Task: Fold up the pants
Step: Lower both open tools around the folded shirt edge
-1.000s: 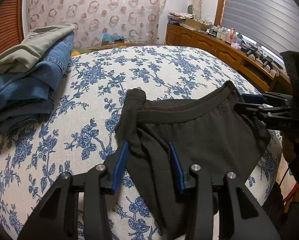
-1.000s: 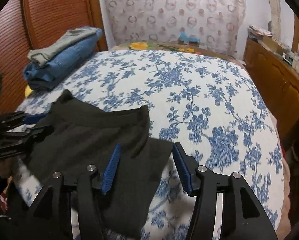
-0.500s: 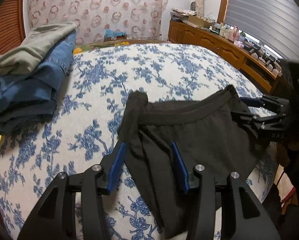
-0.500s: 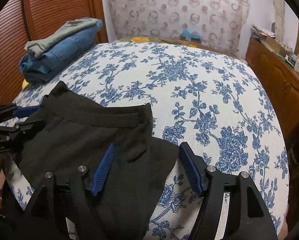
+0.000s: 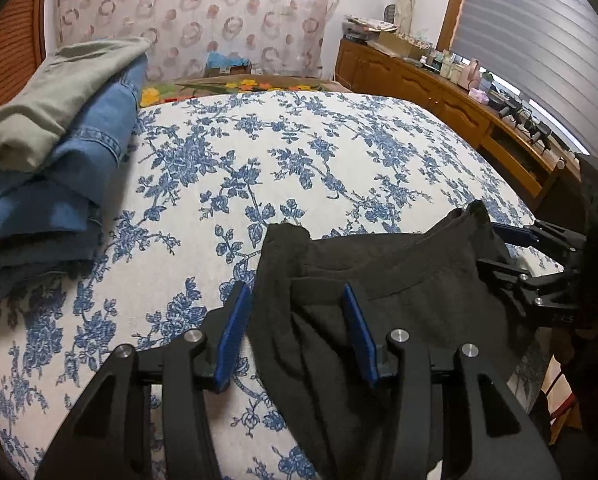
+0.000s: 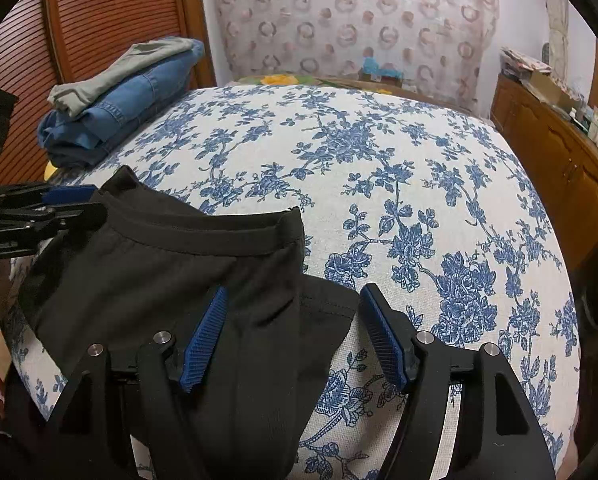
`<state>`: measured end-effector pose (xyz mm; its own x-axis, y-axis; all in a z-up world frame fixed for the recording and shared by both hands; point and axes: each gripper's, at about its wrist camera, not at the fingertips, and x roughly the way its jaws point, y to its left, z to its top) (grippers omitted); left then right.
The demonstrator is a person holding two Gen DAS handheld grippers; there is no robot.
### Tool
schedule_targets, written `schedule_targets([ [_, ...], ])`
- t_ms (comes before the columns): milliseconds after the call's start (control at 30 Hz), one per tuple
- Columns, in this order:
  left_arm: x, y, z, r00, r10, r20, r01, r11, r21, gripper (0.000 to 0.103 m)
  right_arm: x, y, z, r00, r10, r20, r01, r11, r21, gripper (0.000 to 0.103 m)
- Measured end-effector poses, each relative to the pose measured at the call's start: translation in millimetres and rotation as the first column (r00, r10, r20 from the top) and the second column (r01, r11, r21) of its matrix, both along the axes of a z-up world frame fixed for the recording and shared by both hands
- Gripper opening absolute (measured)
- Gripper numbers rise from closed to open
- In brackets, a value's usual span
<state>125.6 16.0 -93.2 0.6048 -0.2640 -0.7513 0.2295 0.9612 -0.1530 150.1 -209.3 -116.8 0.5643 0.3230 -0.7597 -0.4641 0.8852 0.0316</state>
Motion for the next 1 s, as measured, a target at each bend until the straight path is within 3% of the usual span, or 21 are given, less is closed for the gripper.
schedule_targets([
  [567, -3, 6, -6, 1.000, -0.004, 0.030, 0.005, 0.999, -0.040, 0.050, -1, -7, 3, 0.999, -0.049, -0.023, 0.049, 0.999, -0.005, 0.070],
  [733, -4, 6, -6, 1.000, -0.004, 0.030, 0.005, 0.999, -0.041, 0.051, -7, -12, 4, 0.999, -0.035, -0.031, 0.035, 0.999, 0.013, 0.059],
  [1000, -6, 4, -6, 1.000, -0.005, 0.024, 0.006, 0.999, -0.038, 0.052, -9, -3, 4, 0.999, 0.020, -0.041, -0.018, 0.999, 0.049, 0.023],
])
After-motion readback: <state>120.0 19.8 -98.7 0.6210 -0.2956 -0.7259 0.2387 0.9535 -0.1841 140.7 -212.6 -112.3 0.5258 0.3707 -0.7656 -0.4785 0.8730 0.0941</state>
